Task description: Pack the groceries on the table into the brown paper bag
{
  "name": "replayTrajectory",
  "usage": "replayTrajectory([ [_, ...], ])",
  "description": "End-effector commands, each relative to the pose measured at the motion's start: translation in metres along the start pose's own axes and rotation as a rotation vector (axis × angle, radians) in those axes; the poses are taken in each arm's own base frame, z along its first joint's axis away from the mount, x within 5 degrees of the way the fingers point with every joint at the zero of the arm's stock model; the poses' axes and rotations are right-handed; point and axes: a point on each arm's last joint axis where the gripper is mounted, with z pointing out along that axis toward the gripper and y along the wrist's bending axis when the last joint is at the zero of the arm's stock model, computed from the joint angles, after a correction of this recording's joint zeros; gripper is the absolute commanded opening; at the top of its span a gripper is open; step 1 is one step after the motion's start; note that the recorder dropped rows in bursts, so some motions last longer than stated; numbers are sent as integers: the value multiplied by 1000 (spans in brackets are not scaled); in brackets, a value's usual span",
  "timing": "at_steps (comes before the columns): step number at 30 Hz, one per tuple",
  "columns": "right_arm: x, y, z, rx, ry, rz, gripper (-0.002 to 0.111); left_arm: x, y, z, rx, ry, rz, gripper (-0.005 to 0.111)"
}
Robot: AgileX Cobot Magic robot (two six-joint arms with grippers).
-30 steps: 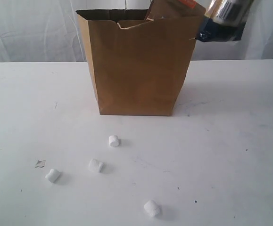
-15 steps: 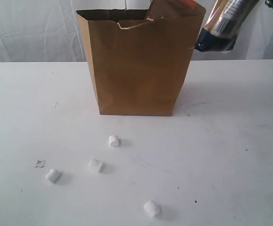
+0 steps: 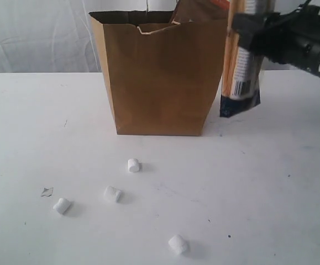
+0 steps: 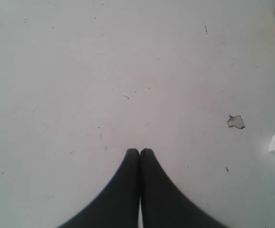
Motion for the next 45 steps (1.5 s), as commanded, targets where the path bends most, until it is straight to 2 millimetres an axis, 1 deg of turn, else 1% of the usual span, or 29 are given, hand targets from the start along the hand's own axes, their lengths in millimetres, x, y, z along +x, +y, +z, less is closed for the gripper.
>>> replayTrajectory([
  [1,6,16,7,17,105,-116,0,1,0,0,3,0,-5,0],
  [5,20,34,12,30,226,-293,0,1,0,0,3,0,-5,0],
  [7,27,40,14,61,302,-353,0,1,0,0,3,0,-5,0],
  [8,33,44,17,74,356,-393,0,1,0,0,3,0,-5,0],
  [9,45,46,21,108,467,-443,0,1,0,0,3,0,-5,0],
  [10,53,46,24,120,540,-486,0,1,0,0,3,0,-5,0],
  [11,61,48,29,105,616,-549,0,1,0,0,3,0,-5,0],
  [12,66,50,33,91,653,-555,0,1,0,0,3,0,-5,0],
  [13,68,52,37,67,688,-598,0,1,0,0,3,0,-5,0],
  [16,68,53,44,18,771,-653,0,1,0,0,3,0,-5,0],
  [18,70,56,50,-73,853,-696,0,1,0,0,3,0,-5,0],
  [20,68,61,52,-103,840,-669,0,1,0,0,3,0,-5,0],
  [22,69,67,54,-150,840,-721,0,1,0,0,3,0,-5,0],
  [23,71,68,55,-166,852,-737,0,1,0,0,3,0,-5,0],
  [25,84,68,62,-205,926,-745,0,1,0,0,3,0,-5,0],
  [26,92,66,69,-219,976,-736,0,1,0,0,3,0,-5,0],
  [27,97,65,74,-224,994,-733,0,1,0,0,3,0,-5,0],
  [31,107,63,89,-231,1016,-731,0,1,0,0,3,0,-5,0],
  [34,112,61,97,-237,1037,-728,0,1,0,0,3,0,-5,0],
  [37,119,60,101,-247,1070,-721,0,1,0,0,3,0,-5,0],
  [42,135,57,105,-271,1157,-704,0,1,0,0,3,0,-5,0],
  [45,145,57,106,-284,1195,-663,0,1,0,0,3,0,-5,0],
])
